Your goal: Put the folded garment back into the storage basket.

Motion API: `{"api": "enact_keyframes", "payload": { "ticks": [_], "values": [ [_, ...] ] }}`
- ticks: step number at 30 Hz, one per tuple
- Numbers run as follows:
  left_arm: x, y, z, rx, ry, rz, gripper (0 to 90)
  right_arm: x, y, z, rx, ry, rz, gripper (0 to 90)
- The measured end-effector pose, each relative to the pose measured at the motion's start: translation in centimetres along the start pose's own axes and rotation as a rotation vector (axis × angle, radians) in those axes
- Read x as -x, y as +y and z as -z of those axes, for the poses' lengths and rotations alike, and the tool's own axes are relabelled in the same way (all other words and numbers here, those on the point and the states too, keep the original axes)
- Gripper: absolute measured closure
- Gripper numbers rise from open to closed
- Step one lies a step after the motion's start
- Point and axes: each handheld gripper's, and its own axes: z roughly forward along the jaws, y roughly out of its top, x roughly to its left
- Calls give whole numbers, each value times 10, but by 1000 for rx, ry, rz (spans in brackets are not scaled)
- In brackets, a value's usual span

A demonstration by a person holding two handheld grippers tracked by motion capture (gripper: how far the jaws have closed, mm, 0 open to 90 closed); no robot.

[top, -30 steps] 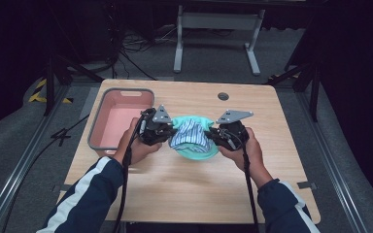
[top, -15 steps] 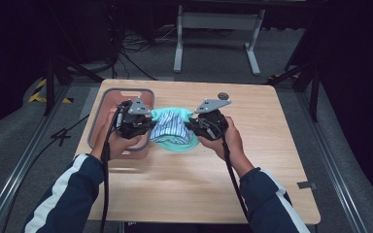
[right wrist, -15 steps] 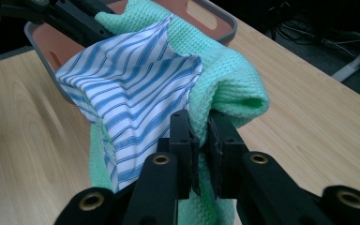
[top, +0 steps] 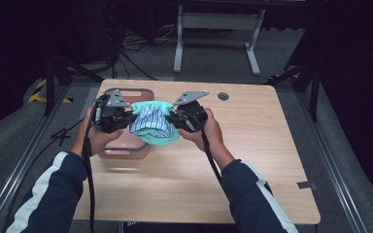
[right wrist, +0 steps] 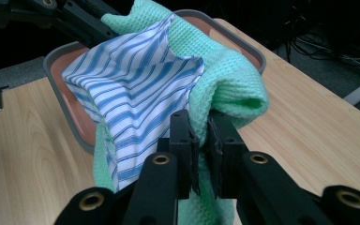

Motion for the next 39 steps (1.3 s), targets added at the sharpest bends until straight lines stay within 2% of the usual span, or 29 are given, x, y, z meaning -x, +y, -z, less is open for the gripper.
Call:
{"api": "enact_keyframes", "payload": {
  "ticks": [10, 17, 18, 21, 25, 30, 39],
  "values": [
    [-21, -17, 13, -1, 38, 44, 822, -10, 19, -27, 5, 32, 6, 813],
    [-30, -26, 19, 0, 75, 62, 822, -13, 31, -45, 3, 43, 15, 813],
    [-33, -29, 21, -12, 86, 70, 822, -16, 34, -52, 4, 49, 18, 813],
    [-39, -34, 23, -6, 98, 83, 822, -20, 38, -61, 2, 59, 17, 813],
    [-45, -40, 25, -26, 109, 82, 822, -24, 41, -71, -3, 67, 21, 813],
    [-52, -48, 22, -38, 129, 108, 822, -29, 44, -86, -10, 70, 25, 812],
    [-57, -60, 10, -75, 140, 126, 821, -32, 41, -106, -35, 86, 18, 809]
  ]
}}
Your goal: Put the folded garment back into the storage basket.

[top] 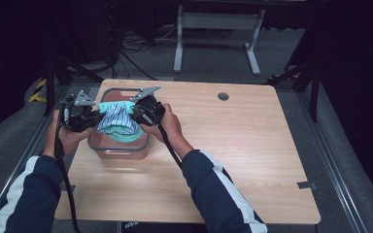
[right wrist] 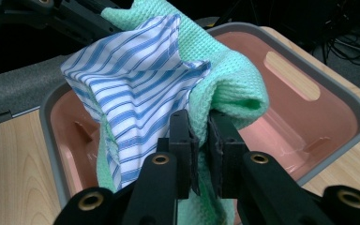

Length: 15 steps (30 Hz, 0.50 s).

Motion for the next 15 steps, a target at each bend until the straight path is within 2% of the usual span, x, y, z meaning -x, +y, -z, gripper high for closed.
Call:
{"api": "enact_keyframes", "payload": {
  "ticks": [3, 6, 9, 15],
  "values": [
    [0, -2, -6, -19, 5, -2, 820, 1, -2, -5, -7, 2, -6, 807],
    [0, -3, -10, -17, 10, -3, 820, 2, -4, -10, -15, 3, -6, 805],
    [1, -4, -18, -38, 5, 7, 820, 2, -6, -13, -22, 0, -15, 803],
    [0, -9, -28, -47, 4, 14, 818, 5, -12, -22, -44, -3, -23, 796]
  ]
}}
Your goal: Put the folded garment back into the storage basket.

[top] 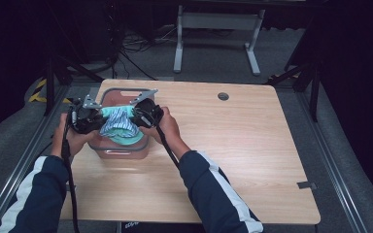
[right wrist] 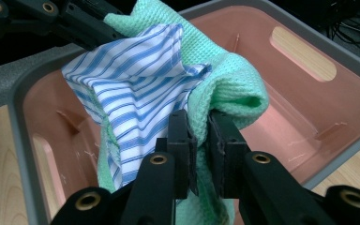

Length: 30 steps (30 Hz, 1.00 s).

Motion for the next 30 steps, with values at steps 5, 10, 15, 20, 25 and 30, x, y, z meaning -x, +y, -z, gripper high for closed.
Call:
{"api": "enact_keyframes", "payload": {
  "ticks": [5, 10, 15, 20, 25, 30],
  "values": [
    [0, -1, -4, -16, 10, -7, 817, 1, -3, -4, -12, 3, -3, 788],
    [-1, -1, -9, -35, 12, -12, 812, 2, -7, -8, -20, 7, -15, 780],
    [-2, -4, -14, -22, 28, -8, 785, 2, -10, -13, -42, 20, -13, 753],
    [-2, -8, -17, -32, 29, 12, 730, 5, -13, -15, -57, 15, -16, 741],
    [-1, -7, -12, 12, 33, 25, 656, 5, -16, -12, -53, 4, -5, 715],
    [5, -5, -8, 34, 37, 26, 617, 6, -16, -8, -40, -3, 4, 693]
  ]
}}
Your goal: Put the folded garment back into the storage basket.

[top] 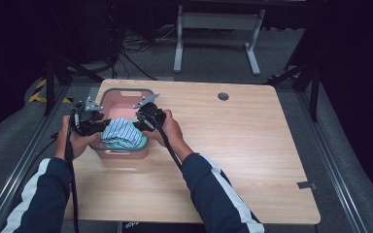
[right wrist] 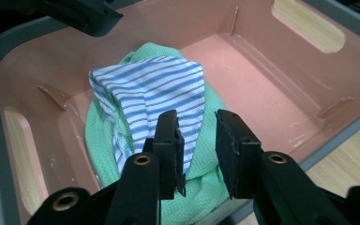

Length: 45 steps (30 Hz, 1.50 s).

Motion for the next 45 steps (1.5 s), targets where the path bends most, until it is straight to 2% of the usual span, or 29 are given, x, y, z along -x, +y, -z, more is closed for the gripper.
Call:
{"api": "enact_keyframes", "payload": {
  "ticks": [10, 11, 13, 18, 23, 29, 39, 40, 41, 45],
  "values": [
    [18, 2, 5, 43, -4, -15, 536, 3, -3, 17, 6, -26, 39, 634],
    [20, 3, 6, 58, 0, -21, 531, 3, -3, 19, 4, -30, 43, 629],
    [23, 4, 9, 56, -4, -25, 518, 4, -4, 23, 7, -34, 48, 616],
    [32, 7, 14, 95, -8, -29, 489, 6, -9, 35, 4, -47, 59, 579],
    [44, 10, 21, 117, -25, -39, 464, 8, -15, 47, -2, -66, 73, 542],
    [59, 13, 28, 143, -45, -73, 441, 11, -26, 63, -5, -93, 87, 494],
    [81, 18, 35, 165, -78, -117, 366, 16, -40, 89, -8, -124, 104, 470],
    [85, 18, 35, 173, -88, -111, 366, 16, -41, 91, -14, -129, 102, 463],
    [90, 18, 37, 184, -102, -123, 348, 16, -46, 96, -22, -137, 105, 461],
    [101, 18, 40, 201, -112, -135, 312, 18, -55, 105, -27, -145, 102, 446]
  ]
}}
